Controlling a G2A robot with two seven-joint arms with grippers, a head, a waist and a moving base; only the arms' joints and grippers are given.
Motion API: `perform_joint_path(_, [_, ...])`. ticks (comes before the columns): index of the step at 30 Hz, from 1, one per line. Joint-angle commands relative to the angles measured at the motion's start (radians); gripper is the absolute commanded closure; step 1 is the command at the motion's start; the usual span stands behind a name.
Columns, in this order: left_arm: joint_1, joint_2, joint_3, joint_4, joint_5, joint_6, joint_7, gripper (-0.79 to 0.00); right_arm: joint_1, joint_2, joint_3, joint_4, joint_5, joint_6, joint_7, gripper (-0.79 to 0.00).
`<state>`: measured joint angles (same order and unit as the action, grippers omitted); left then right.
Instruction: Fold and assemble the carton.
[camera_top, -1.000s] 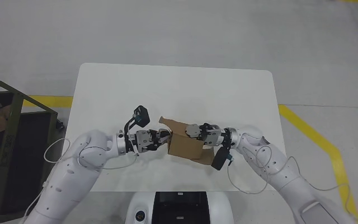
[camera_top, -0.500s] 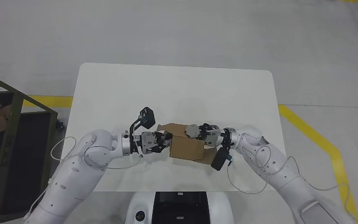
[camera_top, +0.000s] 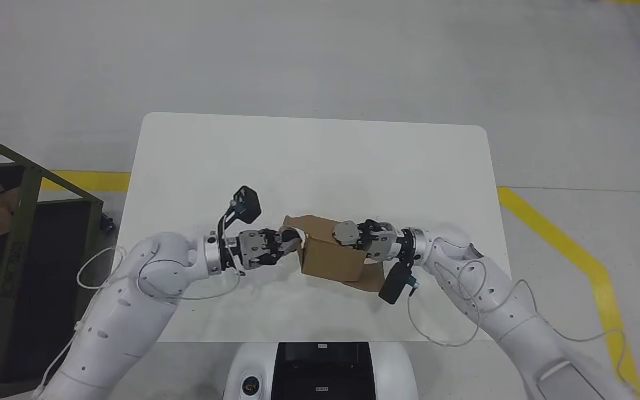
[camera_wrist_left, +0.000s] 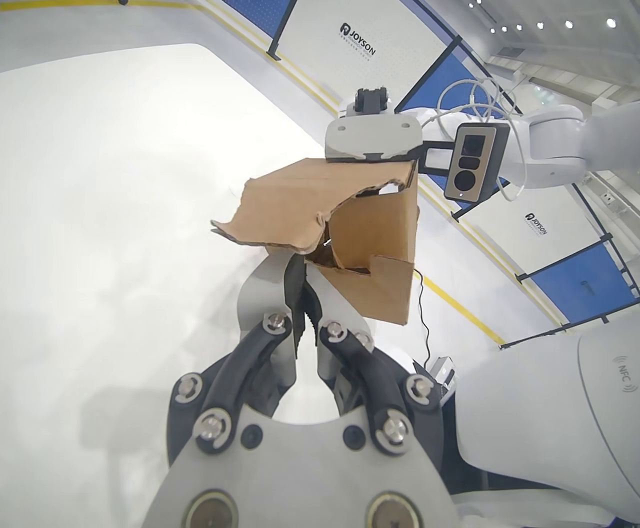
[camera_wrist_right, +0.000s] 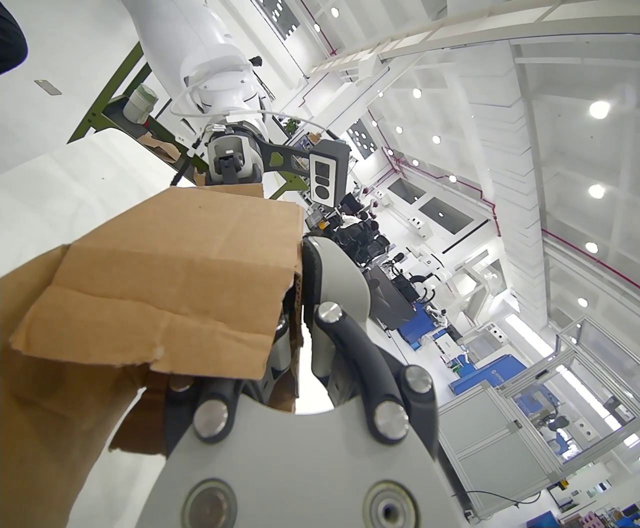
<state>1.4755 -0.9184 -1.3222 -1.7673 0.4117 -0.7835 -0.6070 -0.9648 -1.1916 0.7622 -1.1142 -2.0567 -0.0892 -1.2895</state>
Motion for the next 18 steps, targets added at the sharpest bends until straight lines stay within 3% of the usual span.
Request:
perform_joint_path(1, [0.002, 0.001, -0.002, -0.003, 0.004, 0.003, 0.000, 0.000, 0.000, 0.000, 0.001, -0.001, -0.003, 0.000, 0.001, 0.000])
perform_joint_path(9, [0.009, 0.004, -0.006, 0.009, 0.012, 0.008, 0.014, 0.000, -0.002, 0.001, 0.009, 0.000, 0.001, -0.002, -0.001, 0.000])
perform_joint_path(10, [0.010, 0.004, -0.007, 0.010, 0.012, 0.008, 0.014, -0.040, -0.002, 0.001, 0.009, 0.000, 0.001, -0.002, -0.001, 0.000])
perform_joint_path(11, [0.008, 0.005, -0.010, 0.011, 0.019, 0.011, 0.014, -0.111, -0.002, 0.001, 0.010, 0.000, 0.001, -0.003, -0.001, 0.000])
perform_joint_path(12, [0.008, 0.005, -0.012, 0.011, 0.031, 0.015, 0.014, -0.256, -0.002, 0.001, 0.010, 0.000, 0.001, -0.003, -0.002, 0.000])
perform_joint_path(13, [0.006, 0.006, -0.017, 0.011, 0.051, 0.021, 0.016, -0.566, -0.002, 0.001, 0.010, 0.000, 0.003, -0.004, -0.002, 0.000])
perform_joint_path(14, [0.006, 0.006, -0.023, 0.010, 0.075, 0.028, 0.024, -0.785, -0.002, 0.001, 0.012, 0.001, 0.006, -0.004, 0.000, 0.000])
perform_joint_path(18, [0.017, 0.010, -0.071, 0.025, 0.164, 0.045, 0.084, -0.785, -0.006, 0.002, 0.024, 0.005, 0.031, -0.018, 0.009, 0.000])
